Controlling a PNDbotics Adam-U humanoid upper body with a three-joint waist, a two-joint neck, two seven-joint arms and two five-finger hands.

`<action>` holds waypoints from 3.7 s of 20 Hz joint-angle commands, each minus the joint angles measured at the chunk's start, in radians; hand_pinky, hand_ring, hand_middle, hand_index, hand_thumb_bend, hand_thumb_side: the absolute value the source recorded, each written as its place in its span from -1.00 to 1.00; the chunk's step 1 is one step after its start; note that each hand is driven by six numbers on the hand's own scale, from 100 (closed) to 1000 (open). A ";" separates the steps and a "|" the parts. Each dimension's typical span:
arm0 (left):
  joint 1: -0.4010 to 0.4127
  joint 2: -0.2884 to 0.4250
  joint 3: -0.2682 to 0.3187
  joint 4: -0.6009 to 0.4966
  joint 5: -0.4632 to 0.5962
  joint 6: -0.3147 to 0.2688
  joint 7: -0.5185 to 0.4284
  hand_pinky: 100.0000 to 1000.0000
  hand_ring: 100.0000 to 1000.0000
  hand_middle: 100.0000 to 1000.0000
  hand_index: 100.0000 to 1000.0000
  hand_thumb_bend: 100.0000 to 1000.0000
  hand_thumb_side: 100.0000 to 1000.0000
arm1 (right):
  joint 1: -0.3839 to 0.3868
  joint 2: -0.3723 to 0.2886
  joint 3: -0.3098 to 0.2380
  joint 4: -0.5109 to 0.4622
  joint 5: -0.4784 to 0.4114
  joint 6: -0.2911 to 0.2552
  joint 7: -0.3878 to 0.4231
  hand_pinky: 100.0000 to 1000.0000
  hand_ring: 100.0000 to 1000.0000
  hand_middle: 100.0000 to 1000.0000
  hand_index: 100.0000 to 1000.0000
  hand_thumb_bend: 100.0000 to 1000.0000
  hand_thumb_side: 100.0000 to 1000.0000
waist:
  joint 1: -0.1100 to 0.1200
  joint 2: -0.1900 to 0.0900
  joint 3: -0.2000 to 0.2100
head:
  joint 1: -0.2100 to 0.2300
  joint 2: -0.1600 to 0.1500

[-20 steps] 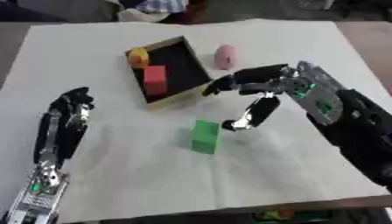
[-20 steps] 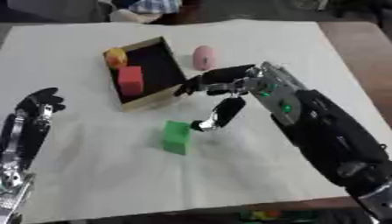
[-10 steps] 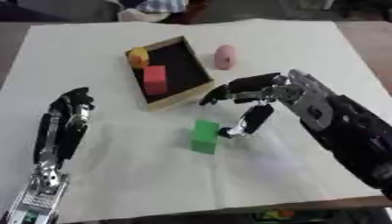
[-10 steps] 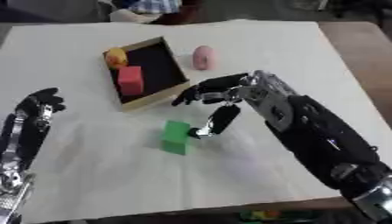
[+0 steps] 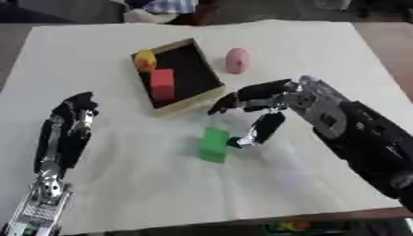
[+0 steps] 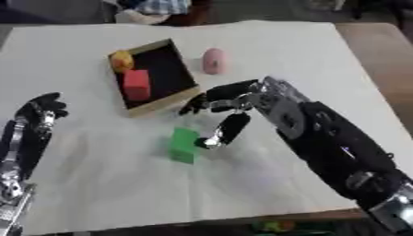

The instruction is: Pick up objects on the table and place them in the box.

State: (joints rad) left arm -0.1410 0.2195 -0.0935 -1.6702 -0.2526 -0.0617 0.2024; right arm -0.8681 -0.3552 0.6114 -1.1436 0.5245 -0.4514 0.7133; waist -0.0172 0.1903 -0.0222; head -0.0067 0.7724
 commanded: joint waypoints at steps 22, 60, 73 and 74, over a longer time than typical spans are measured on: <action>-0.010 0.023 0.001 -0.013 -0.006 -0.002 -0.007 0.50 0.21 0.15 0.56 -0.94 0.62 | -0.022 -0.021 0.054 -0.056 -0.011 -0.228 0.194 0.73 0.75 0.76 0.92 -0.82 -0.45 | -0.014 -0.023 0.003 | -0.004 -0.002; -0.007 0.019 0.006 -0.014 -0.005 -0.002 -0.003 0.50 0.21 0.15 0.56 -0.95 0.62 | -0.036 -0.020 -0.030 -0.099 -0.087 -0.102 0.176 0.67 0.67 0.64 0.23 -1.00 -0.72 | -0.009 -0.026 -0.001 | -0.003 -0.002; -0.007 0.015 0.005 -0.014 -0.004 -0.002 -0.004 0.50 0.21 0.15 0.56 -0.95 0.62 | -0.118 0.000 -0.169 -0.123 -0.008 -0.023 0.059 0.68 0.69 0.65 0.21 -1.00 -0.88 | -0.001 -0.026 0.000 | -0.006 -0.002; -0.008 0.015 0.004 -0.014 -0.003 -0.002 -0.004 0.50 0.21 0.15 0.56 -0.95 0.62 | -0.127 0.007 -0.182 -0.110 0.006 -0.019 0.046 0.68 0.69 0.65 0.21 -1.00 -0.88 | -0.001 -0.025 0.001 | -0.007 -0.002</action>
State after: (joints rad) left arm -0.1414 0.2196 -0.0936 -1.6702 -0.2555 -0.0633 0.1969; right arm -0.9703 -0.3459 0.4576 -1.2546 0.5113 -0.4322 0.7327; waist -0.0198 0.1903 -0.0215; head -0.0110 0.7724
